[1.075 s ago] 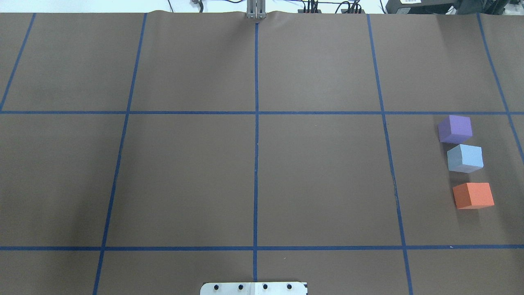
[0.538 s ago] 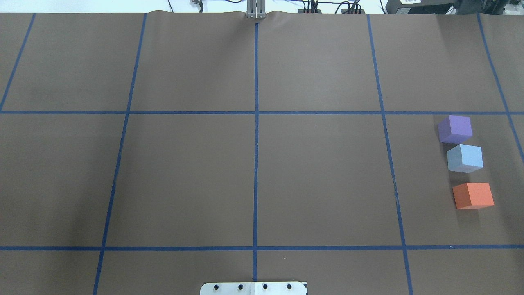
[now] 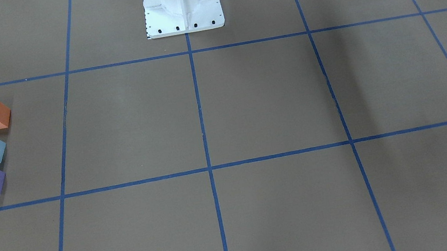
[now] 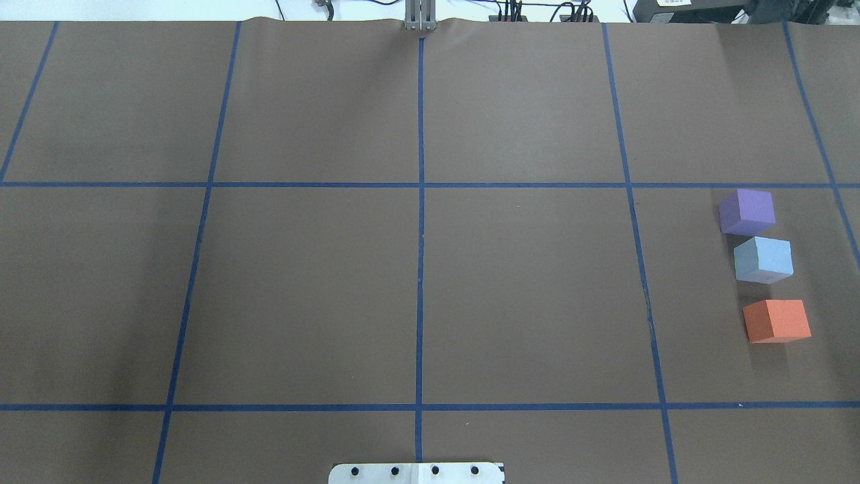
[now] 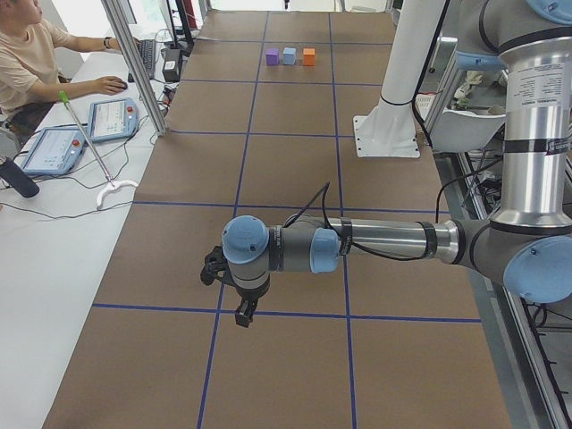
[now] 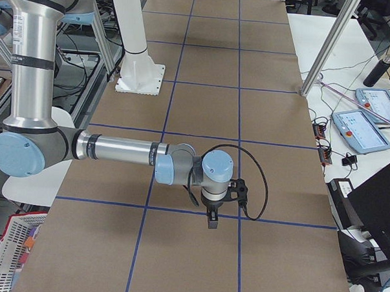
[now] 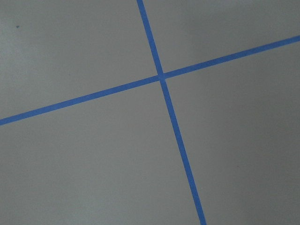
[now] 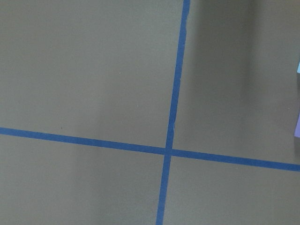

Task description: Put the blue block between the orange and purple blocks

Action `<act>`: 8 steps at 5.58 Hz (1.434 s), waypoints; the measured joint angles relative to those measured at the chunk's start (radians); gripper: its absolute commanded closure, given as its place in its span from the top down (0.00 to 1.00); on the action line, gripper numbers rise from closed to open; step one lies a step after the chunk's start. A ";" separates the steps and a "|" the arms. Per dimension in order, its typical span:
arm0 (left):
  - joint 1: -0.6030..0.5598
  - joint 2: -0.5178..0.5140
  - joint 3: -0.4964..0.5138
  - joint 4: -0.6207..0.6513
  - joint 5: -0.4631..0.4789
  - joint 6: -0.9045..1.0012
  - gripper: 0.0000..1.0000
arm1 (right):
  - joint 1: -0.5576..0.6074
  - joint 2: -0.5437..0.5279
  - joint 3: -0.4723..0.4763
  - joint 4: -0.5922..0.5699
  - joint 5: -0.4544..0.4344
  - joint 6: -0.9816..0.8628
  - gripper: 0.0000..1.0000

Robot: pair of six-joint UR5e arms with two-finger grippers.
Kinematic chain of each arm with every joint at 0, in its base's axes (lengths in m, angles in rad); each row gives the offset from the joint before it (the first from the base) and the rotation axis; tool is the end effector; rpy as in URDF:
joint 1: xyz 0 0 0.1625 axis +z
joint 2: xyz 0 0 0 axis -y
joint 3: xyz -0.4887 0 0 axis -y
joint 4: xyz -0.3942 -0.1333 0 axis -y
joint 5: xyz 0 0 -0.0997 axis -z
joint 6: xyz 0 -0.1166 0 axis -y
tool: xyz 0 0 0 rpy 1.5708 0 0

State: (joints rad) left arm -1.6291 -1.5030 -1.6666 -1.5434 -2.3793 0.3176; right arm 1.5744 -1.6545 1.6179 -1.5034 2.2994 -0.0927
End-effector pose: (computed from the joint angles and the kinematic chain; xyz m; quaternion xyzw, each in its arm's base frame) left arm -0.0757 -0.4571 0.7195 0.0738 0.3864 0.1190 0.9117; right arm 0.0573 -0.4552 0.7478 0.0315 -0.3551 -0.0471 0.9331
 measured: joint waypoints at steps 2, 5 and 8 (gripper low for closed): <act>0.000 0.010 0.000 -0.002 0.000 0.000 1.00 | -0.004 0.000 -0.005 0.001 0.003 -0.004 1.00; 0.001 0.019 0.001 -0.002 0.000 0.000 1.00 | -0.011 -0.004 -0.012 -0.001 0.007 -0.009 1.00; 0.001 0.022 0.001 -0.002 0.000 -0.001 1.00 | -0.017 -0.021 -0.060 0.012 -0.012 -0.017 1.00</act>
